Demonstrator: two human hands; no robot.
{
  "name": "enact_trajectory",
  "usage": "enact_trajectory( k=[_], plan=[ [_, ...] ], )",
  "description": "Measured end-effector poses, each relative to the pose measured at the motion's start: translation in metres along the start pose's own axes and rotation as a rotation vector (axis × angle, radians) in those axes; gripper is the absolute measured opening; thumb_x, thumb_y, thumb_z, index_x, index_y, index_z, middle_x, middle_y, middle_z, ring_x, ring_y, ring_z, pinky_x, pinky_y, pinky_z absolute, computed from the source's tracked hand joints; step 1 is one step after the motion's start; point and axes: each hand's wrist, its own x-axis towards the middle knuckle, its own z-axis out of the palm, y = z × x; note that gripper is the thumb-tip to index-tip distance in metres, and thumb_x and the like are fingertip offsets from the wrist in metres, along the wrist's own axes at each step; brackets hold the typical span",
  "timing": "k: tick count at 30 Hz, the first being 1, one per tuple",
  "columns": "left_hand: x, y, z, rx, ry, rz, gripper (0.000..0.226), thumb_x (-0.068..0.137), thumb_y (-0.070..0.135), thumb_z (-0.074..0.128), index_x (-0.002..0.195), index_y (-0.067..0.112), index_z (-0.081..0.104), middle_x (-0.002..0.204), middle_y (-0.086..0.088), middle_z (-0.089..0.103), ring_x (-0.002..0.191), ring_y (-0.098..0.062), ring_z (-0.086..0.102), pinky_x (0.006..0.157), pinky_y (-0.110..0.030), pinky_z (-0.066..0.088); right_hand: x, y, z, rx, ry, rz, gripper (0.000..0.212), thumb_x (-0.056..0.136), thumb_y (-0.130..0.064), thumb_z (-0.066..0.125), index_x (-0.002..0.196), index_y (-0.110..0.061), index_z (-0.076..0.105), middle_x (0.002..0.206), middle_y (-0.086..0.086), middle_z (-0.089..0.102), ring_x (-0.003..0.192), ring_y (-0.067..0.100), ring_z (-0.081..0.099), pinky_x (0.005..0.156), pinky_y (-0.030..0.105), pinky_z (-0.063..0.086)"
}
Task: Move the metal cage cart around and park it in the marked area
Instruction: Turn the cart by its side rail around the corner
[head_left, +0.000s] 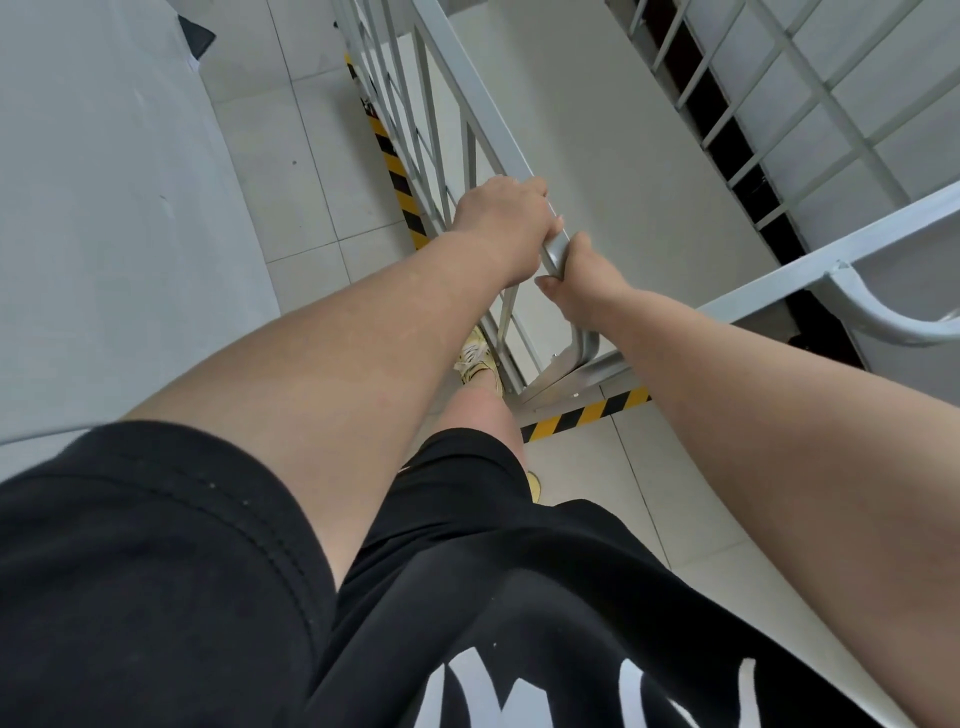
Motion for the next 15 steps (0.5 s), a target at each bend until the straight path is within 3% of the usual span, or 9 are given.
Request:
enact_trajectory(
  k=[6,11,15],
  plan=[
    [0.014,0.001,-0.009,0.2,0.024,0.134,0.029,0.093,0.014,0.053,0.115,0.027,0.066,0.117,-0.005,0.058,0.104,-0.032,0.06,0.066,-0.03,0.037,0.0,0.003,0.001,-0.003,-0.009,-0.021,0.028,0.098,-0.02,0.048,0.097,-0.008,0.023,0.069,0.004,0.038,0.081,0.028,0.044,0.067,0.034,0.031],
    [0.017,0.003,-0.006,0.216,0.016,0.106,0.027,0.096,0.014,0.049,0.115,0.022,0.067,0.117,-0.007,0.059,0.103,-0.034,0.061,0.068,-0.03,0.036,0.0,0.002,-0.002,-0.022,-0.03,-0.041,0.028,0.098,-0.019,0.048,0.098,-0.008,0.022,0.09,0.014,0.045,0.082,0.028,0.043,0.067,0.033,0.03],
    [0.017,0.004,-0.003,0.205,0.032,0.118,0.027,0.094,0.014,0.053,0.115,0.023,0.066,0.118,-0.006,0.057,0.103,-0.032,0.061,0.067,-0.03,0.037,0.0,0.003,-0.003,-0.017,-0.042,-0.049,0.028,0.098,-0.019,0.048,0.098,-0.008,0.022,0.092,0.014,0.045,0.081,0.027,0.043,0.067,0.033,0.03]
  ],
)
